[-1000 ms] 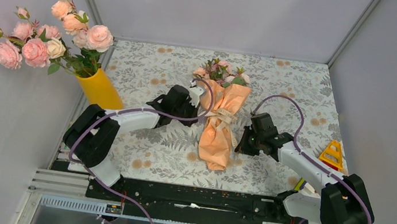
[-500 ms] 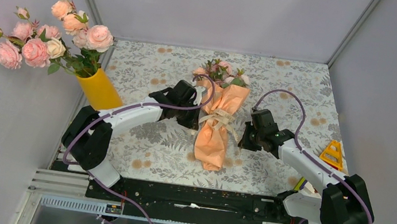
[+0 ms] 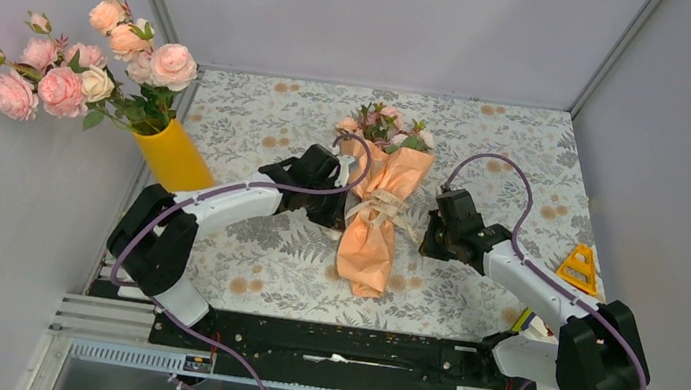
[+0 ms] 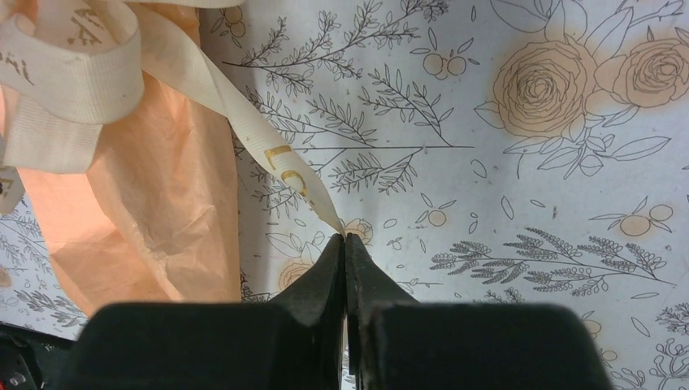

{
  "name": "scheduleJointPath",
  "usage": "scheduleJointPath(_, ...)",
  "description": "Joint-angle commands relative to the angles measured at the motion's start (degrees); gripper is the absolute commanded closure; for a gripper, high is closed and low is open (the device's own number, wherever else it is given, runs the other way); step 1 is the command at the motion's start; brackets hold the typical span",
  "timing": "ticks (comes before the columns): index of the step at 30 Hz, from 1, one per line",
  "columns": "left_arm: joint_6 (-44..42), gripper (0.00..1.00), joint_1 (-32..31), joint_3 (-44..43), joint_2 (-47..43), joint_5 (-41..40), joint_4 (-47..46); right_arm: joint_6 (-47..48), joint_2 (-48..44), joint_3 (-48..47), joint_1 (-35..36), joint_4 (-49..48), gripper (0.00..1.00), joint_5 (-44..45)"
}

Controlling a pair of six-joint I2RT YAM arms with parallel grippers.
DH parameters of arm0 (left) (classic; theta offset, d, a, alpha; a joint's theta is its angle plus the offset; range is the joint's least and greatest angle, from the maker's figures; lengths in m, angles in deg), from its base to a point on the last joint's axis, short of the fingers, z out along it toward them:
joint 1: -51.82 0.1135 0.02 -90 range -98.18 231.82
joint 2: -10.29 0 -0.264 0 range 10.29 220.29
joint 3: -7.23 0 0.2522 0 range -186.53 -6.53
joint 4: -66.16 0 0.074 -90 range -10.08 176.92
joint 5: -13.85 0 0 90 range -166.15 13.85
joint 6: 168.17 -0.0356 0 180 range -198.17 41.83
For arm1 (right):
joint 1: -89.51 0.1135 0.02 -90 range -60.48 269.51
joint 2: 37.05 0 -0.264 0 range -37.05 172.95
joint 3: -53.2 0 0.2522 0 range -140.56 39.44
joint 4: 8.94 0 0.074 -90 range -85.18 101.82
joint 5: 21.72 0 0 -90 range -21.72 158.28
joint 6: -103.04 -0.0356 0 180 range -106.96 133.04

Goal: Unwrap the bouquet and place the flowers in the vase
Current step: Untie the ribbon from the wrapping paper.

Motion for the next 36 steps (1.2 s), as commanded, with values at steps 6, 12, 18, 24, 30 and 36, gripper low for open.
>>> scheduleJointPath(6,1.7,1.0,0.1,3.8,-3.9,-3.7,-7.7,-1.1,1.1,-0.2,-0.3,-2.1,1.0,2.8)
scheduleJointPath(12,3.3,1.0,1.5,6.8,-5.0,-6.1,-10.1,-2.3,0.2,0.4,-0.3,-1.3,1.0,5.1)
scheduleJointPath(18,4.1,1.0,3.3,9.5,-6.9,-8.3,-11.5,-1.8,0.1,0.3,-0.5,0.1,1.0,7.1)
scheduleJointPath(24,3.4,1.0,4.3,11.1,-9.4,-10.8,-11.6,-1.8,0.1,0.2,-1.1,0.6,1.0,8.7)
scheduleJointPath(30,2.3,1.0,5.1,11.8,-11.4,-14.1,-10.4,-2.1,1.0,0.5,-2.0,0.7,1.0,8.4)
scheduleJointPath(36,1.9,1.0,6.6,12.5,-12.3,-15.3,-9.7,-2.2,0.9,0.8,-2.8,0.7,1.0,8.4)
